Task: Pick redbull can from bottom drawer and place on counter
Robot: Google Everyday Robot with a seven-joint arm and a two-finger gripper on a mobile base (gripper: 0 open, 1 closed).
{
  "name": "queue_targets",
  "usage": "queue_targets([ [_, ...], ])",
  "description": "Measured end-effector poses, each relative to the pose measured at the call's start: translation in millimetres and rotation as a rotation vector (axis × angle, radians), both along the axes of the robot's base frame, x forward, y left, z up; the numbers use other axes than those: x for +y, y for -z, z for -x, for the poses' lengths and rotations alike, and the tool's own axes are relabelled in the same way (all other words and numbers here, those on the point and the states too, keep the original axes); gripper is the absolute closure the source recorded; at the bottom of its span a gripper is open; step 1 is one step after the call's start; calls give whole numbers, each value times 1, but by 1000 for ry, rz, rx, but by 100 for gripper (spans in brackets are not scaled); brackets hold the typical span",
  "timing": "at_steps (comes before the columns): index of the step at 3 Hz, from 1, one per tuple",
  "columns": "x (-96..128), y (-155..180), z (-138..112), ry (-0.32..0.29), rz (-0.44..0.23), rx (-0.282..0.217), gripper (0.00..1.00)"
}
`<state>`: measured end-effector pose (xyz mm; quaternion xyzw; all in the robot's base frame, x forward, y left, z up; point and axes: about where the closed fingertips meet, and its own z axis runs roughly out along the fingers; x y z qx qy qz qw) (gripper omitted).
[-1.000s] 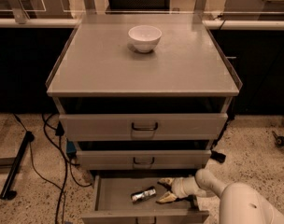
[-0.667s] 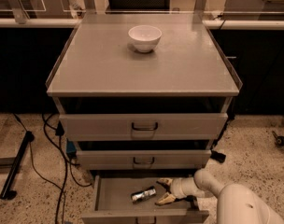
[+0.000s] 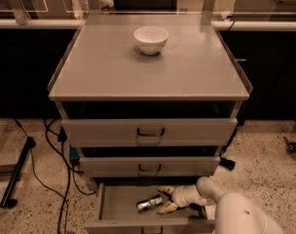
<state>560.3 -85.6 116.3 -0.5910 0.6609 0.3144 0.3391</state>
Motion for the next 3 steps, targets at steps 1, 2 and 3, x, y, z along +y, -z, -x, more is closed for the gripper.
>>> queue_targets([
  [1,9,6,2,-15,-12,8,33],
  [2,17,10,5,-30,-22,15,33],
  [3,17,10,5,-30,-22,15,52],
])
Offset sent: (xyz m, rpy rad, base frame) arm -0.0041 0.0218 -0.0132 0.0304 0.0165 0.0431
